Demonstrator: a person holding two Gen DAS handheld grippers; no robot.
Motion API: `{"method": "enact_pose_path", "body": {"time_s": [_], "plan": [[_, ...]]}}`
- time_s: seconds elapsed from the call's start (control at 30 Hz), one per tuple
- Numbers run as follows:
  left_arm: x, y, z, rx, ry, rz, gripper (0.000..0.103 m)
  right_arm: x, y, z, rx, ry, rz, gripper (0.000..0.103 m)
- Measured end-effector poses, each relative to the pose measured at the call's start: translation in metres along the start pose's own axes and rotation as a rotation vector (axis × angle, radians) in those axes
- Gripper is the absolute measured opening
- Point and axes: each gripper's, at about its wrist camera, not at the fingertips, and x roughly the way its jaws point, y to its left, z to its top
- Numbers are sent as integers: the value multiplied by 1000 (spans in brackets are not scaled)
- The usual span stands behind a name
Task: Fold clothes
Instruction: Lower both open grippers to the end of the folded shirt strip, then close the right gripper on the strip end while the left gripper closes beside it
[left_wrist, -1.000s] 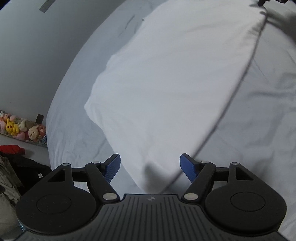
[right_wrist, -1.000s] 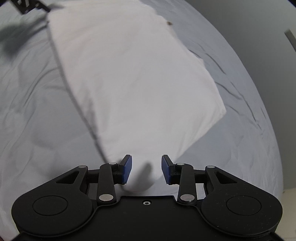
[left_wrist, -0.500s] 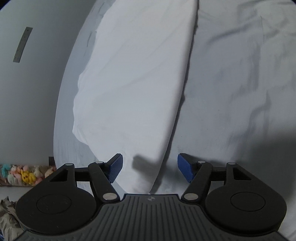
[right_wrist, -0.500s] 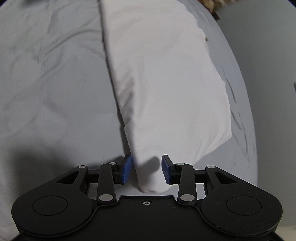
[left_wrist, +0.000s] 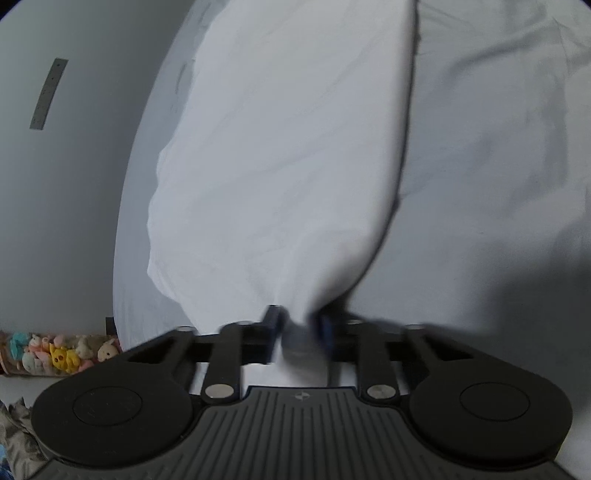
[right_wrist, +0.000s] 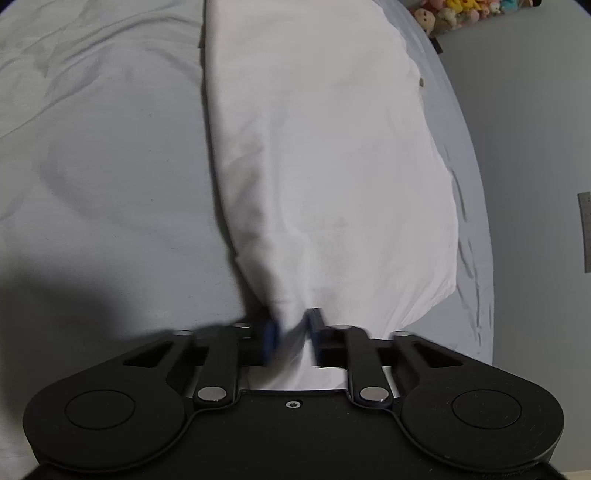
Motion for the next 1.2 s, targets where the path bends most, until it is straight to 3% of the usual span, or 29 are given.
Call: {"method": "enact_pose_path", "body": {"time_s": [0.37,0.9,1.2], "plan": [[6,22,8,-49,70,-66,5,-8,-22,8,28,32,60,2],[-52,20,-1,-40,55,-121,0,-62,-34,22,3,32,75,1],[-60,20,-13,-74,53,-13,4,-63,-42,25,24,83,48,0]]}}
